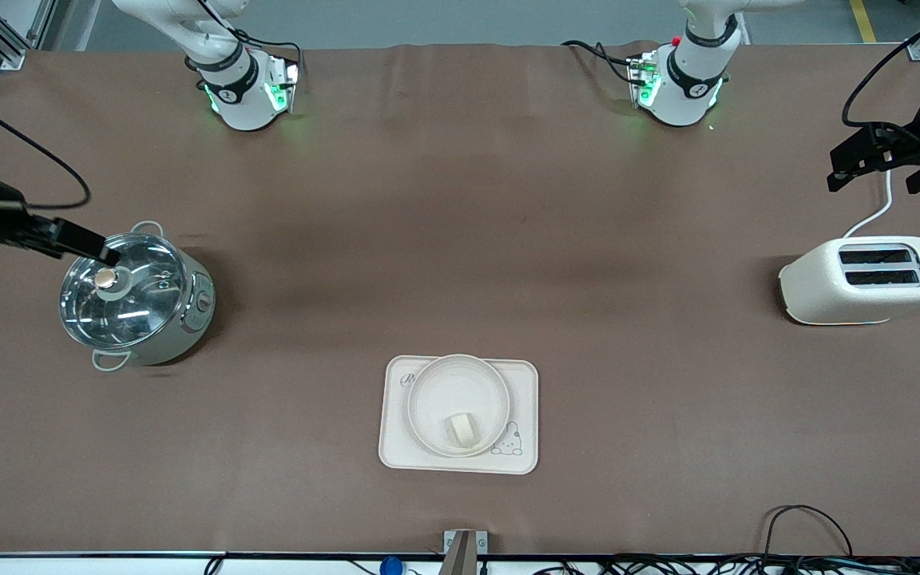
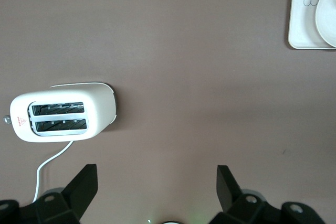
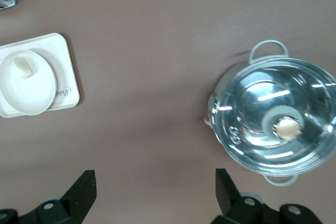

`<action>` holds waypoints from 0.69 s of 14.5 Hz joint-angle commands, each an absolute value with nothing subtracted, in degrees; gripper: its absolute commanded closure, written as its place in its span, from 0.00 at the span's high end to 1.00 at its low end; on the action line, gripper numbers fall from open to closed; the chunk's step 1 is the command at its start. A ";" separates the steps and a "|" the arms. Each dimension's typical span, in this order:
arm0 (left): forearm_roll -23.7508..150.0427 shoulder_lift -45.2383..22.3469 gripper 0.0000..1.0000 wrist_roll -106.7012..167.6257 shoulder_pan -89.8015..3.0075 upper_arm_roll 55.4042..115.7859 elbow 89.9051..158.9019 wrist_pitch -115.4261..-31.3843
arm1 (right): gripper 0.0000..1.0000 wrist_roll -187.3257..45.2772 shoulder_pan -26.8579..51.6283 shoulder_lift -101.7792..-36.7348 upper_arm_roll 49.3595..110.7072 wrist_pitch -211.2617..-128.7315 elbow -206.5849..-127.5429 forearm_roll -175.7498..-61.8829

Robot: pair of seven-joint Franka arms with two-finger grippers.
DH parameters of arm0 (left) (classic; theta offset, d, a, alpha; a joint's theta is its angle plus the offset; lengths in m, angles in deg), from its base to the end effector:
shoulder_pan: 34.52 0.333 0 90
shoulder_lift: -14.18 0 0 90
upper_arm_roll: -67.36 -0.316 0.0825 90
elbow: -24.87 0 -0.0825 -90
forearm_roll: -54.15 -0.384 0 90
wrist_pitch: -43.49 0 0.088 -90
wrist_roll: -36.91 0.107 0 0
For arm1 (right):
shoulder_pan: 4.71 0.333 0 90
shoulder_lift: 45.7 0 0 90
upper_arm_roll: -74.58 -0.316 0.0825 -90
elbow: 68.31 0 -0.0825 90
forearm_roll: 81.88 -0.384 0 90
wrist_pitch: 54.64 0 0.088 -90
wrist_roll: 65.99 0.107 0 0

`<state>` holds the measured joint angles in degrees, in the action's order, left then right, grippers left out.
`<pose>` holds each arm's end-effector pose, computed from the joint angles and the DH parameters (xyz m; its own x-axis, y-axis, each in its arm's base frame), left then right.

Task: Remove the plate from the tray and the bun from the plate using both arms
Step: 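Swing the right gripper past the steel pot toward the white plate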

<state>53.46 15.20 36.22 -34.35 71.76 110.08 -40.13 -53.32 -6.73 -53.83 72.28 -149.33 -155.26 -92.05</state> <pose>0.5361 -0.0387 0.6635 0.9981 -0.0604 -0.0098 -0.0605 -0.9981 -0.0135 0.6035 0.0189 0.5765 0.9731 -0.2253 -0.0477 -0.2303 -0.9572 -0.1753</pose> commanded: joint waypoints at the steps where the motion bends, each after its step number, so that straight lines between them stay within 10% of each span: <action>1: 53.98 14.97 1.00 37.44 -33.91 71.58 109.07 -39.65 | 1.00 -48.69 -7.00 -56.51 70.72 -152.02 -154.79 -92.87; 10: 53.71 14.35 1.00 38.06 -33.82 71.14 108.98 -39.74 | 1.00 -30.93 -4.98 -68.72 61.84 -169.84 -154.70 -89.62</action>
<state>53.46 14.66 36.95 -34.04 71.27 110.06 -40.13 -34.38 -5.33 -65.93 63.12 -166.82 -155.27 -91.28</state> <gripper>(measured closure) 0.000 0.000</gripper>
